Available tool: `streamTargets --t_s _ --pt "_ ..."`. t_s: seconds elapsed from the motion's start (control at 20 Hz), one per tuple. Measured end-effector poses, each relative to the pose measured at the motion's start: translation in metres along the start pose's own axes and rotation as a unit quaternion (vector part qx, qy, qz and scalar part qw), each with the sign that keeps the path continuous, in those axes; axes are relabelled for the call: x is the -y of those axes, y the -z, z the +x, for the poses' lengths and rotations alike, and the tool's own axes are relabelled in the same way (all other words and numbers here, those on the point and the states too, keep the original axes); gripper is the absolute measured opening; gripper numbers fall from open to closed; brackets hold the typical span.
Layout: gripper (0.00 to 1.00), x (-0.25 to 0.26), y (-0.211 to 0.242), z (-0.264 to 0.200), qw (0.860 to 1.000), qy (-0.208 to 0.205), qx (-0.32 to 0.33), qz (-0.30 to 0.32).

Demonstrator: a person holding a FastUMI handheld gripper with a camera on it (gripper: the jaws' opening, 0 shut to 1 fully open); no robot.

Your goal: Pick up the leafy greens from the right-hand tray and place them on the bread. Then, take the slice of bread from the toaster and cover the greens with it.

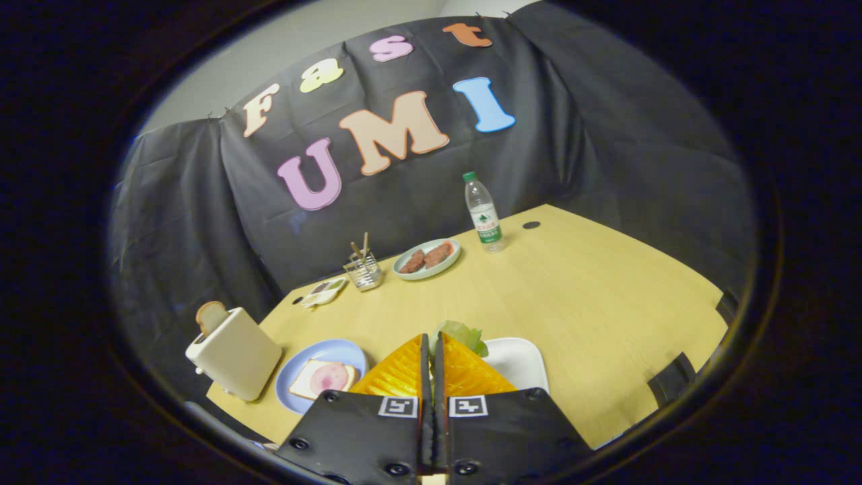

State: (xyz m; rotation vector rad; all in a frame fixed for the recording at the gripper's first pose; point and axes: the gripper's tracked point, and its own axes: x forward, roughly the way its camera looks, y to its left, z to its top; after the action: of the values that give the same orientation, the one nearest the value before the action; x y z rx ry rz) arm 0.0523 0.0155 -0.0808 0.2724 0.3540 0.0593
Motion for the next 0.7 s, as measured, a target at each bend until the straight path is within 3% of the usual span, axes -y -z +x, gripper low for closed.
streamTargets --t_s 0.7 --pt "0.03 -0.153 0.024 0.004 0.99 -0.142 -0.009 -0.003"
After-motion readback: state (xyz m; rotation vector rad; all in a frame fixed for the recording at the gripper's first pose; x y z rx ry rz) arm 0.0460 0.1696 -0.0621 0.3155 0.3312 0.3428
